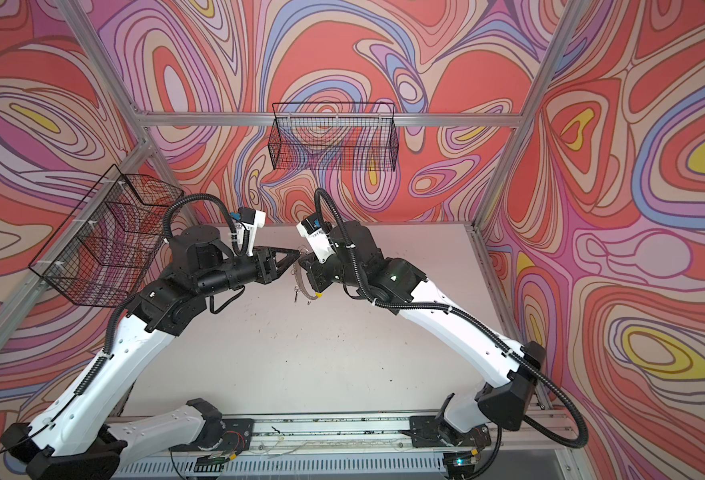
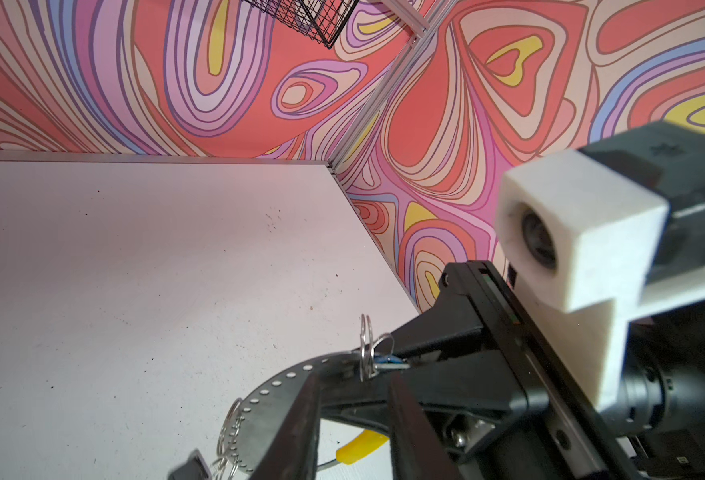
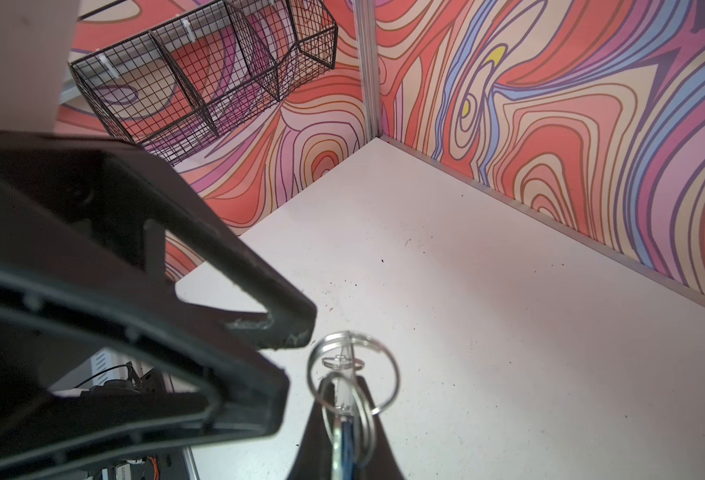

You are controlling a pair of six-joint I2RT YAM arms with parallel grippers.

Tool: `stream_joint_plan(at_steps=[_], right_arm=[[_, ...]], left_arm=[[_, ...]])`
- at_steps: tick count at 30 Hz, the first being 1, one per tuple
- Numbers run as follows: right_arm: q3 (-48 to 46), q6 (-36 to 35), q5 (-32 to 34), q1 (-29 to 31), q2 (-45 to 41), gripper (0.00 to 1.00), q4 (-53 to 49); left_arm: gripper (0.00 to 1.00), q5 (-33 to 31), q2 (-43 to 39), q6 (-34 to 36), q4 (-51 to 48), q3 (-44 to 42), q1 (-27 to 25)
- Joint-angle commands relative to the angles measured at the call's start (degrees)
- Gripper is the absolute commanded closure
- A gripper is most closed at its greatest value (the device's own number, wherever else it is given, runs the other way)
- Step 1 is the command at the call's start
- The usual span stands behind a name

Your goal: Put the keys on the keyring

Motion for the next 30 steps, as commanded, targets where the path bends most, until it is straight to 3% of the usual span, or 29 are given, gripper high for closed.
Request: stream_joint_plan(at_steps=[1,6,13,24,30], right_arm=[[0.4,0.0,-0.3,0.4,0.1,1.0,1.2],[0.4,-0.2,0.1,0.6,0.0,1.0,1.2],[-0.1,-0.3,0.2,0.6,0.1,1.0,1.3],[0.1,-0.3,0.2,0.7,0.2,1.0,1.2],[0.1,-0.5,0.4,0.6,0.2,1.0,1.0]], left_arm=[[0.68,1.9,1.2,-0.4,2.4,1.8,0.1],[0.71,1.5,1.5,-0.2,2.0,2.2,0.1],[0.86,1.0,1.2,-0.5,1.9,2.2,0.1],[0.75,1.1,1.2,-0.7,2.0,2.4,0.1],[0.94,0.5,1.3,-0.8,1.8,2.6,0.1]])
